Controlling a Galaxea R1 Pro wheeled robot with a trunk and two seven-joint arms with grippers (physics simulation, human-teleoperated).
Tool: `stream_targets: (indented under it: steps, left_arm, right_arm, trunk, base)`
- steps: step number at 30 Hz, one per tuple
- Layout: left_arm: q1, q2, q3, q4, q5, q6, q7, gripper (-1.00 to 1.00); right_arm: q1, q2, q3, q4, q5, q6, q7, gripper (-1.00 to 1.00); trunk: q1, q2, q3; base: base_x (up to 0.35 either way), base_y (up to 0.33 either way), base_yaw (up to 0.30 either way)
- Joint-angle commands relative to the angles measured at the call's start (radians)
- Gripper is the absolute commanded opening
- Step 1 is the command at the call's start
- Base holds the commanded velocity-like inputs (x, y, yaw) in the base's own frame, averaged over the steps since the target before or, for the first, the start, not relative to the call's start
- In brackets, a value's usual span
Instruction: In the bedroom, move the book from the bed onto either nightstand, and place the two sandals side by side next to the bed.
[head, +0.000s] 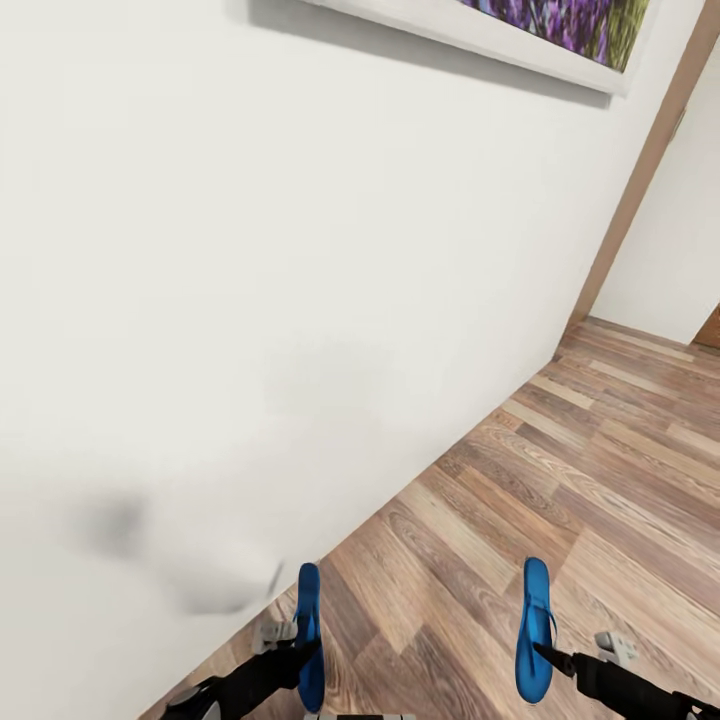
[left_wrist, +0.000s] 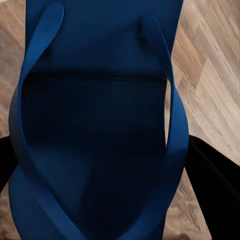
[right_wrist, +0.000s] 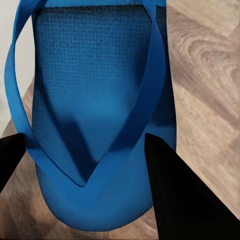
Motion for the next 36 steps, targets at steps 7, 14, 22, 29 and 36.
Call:
stream_targets:
  steps: [7, 14, 22, 29, 36]
  left_arm:
    - [-0.001, 0.000, -0.006, 0.003, 0.002, -0.008, -0.002, -1.00]
    - [-0.001, 0.000, -0.006, 0.004, 0.002, -0.008, -0.002, -1.00]
    - [0.000, -0.002, -0.010, 0.008, 0.003, -0.008, 0.001, -1.00]
    - [0.001, -0.003, -0.012, 0.045, -0.018, -0.014, 0.015, -1.00]
    - [0.001, -0.002, -0.012, 0.048, -0.025, -0.013, 0.016, -1.00]
  right_arm:
    - [0.000, 0.000, -0.001, 0.000, -0.010, 0.000, 0.003, -1.00]
    - [0.000, 0.013, 0.004, 0.092, 0.000, -0.109, -0.021, -1.00]
    - [0.000, 0.127, 0.007, 0.194, 0.163, -0.171, -0.377, -1.00]
    - [0.000, 0.126, 0.031, 0.202, 0.165, -0.170, 0.021, -1.00]
    - [0.000, 0.119, 0.032, 0.196, 0.166, -0.171, 0.067, -1.00]
  trunk:
    - [-0.003, 0.001, 0.026]
    - [-0.006, 0.003, 0.053]
    - [-0.010, 0.005, 0.084]
    - [-0.020, 0.020, 0.110]
    - [-0.047, 0.069, 0.132]
  base:
    - [0.000, 0.000, 0.000]
    - [0.000, 0.000, 0.000]
    - [0.000, 0.000, 0.000]
    - [0.000, 0.000, 0.000]
    - [0.000, 0.000, 0.000]
